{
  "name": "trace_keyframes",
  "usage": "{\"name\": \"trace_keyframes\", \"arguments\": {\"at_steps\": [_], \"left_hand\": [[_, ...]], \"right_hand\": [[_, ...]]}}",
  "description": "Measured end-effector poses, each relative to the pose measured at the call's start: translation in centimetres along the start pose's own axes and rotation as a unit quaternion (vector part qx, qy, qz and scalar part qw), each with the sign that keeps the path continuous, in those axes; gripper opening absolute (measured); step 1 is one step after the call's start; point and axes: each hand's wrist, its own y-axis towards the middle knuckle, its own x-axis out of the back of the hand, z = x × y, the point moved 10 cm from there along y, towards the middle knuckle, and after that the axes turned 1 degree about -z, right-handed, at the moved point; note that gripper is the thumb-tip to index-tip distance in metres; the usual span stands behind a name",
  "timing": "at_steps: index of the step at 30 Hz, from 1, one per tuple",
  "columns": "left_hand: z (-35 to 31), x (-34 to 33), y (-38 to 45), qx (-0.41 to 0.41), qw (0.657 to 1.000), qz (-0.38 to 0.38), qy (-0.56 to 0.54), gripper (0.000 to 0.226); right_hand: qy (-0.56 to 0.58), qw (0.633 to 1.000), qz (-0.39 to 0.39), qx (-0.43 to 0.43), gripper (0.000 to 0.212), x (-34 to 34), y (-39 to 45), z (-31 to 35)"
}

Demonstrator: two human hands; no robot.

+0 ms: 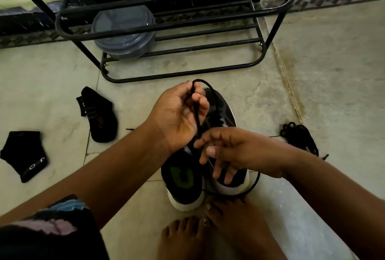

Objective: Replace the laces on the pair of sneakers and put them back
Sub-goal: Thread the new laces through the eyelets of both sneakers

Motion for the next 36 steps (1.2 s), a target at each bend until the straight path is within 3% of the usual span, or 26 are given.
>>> {"name": "trace_keyframes", "arguments": {"at_steps": [4, 7, 10, 14, 16, 18, 20, 21, 23, 24, 25, 28, 32, 36], "left_hand": [[0.3, -0.2, 0.0, -0.013, 1.0, -0.009, 0.015, 0.022], [0.5, -0.2, 0.0, -0.012, 1.0, -0.014, 0.009, 0.023], [0.2, 0.3, 0.1, -0.019, 0.999, -0.021, 0.018, 0.023], [-1.2, 3.4, 1.1, -0.086, 0.986, -0.082, 0.115, 0.02], [-1.7, 5.5, 1.3, -0.122, 0.937, -0.149, 0.292, 0.012], [-2.2, 6.1, 0.9, -0.158, 0.84, -0.175, 0.488, 0.041], [-2.0, 4.4, 0.3, -0.226, 0.741, -0.107, 0.623, 0.073], [-1.5, 3.1, -0.1, -0.258, 0.694, -0.054, 0.67, 0.076], [0.2, 1.6, -0.5, -0.276, 0.61, 0.037, 0.742, 0.062], [1.1, 1.5, -0.4, -0.258, 0.59, 0.064, 0.762, 0.052], [1.9, 1.8, -0.2, -0.236, 0.591, 0.081, 0.767, 0.043], [2.6, 2.0, -0.1, -0.209, 0.645, 0.105, 0.727, 0.016], [0.2, 3.0, 0.9, -0.234, 0.662, 0.027, 0.711, 0.012], [-3.1, 3.5, 1.4, -0.274, 0.637, -0.061, 0.718, 0.009]], "right_hand": [[0.048, 0.999, -0.009, 0.01, 0.036, 0.0, 0.3, 0.0], [0.027, 0.999, -0.013, 0.03, 0.009, -0.1, 0.4, 0.3], [0.004, 0.999, -0.035, 0.032, 0.024, 0.8, 0.1, -0.1], [-0.138, 0.981, -0.133, 0.013, 0.026, 3.9, -0.3, -0.8], [-0.193, 0.968, -0.159, -0.014, 0.026, 4.8, -0.2, -1.4], [-0.208, 0.964, -0.161, -0.041, 0.023, 4.9, 0.0, -1.9], [-0.216, 0.961, -0.164, -0.054, 0.02, 5.0, 0.3, -2.3], [-0.228, 0.957, -0.171, -0.054, 0.02, 5.1, 0.4, -2.3], [-0.26, 0.945, -0.193, -0.044, 0.021, 5.5, 0.4, -1.8], [-0.274, 0.939, -0.204, -0.039, 0.023, 5.6, 0.4, -1.6], [-0.284, 0.935, -0.211, -0.035, 0.024, 5.7, 0.4, -1.4], [-0.274, 0.935, -0.224, -0.027, 0.022, 5.9, 0.4, -1.3], [-0.3, 0.922, -0.241, -0.029, 0.012, 6.2, 0.3, -1.6], [-0.226, 0.942, -0.238, -0.074, 0.033, 6.0, 0.8, -3.2]]}}
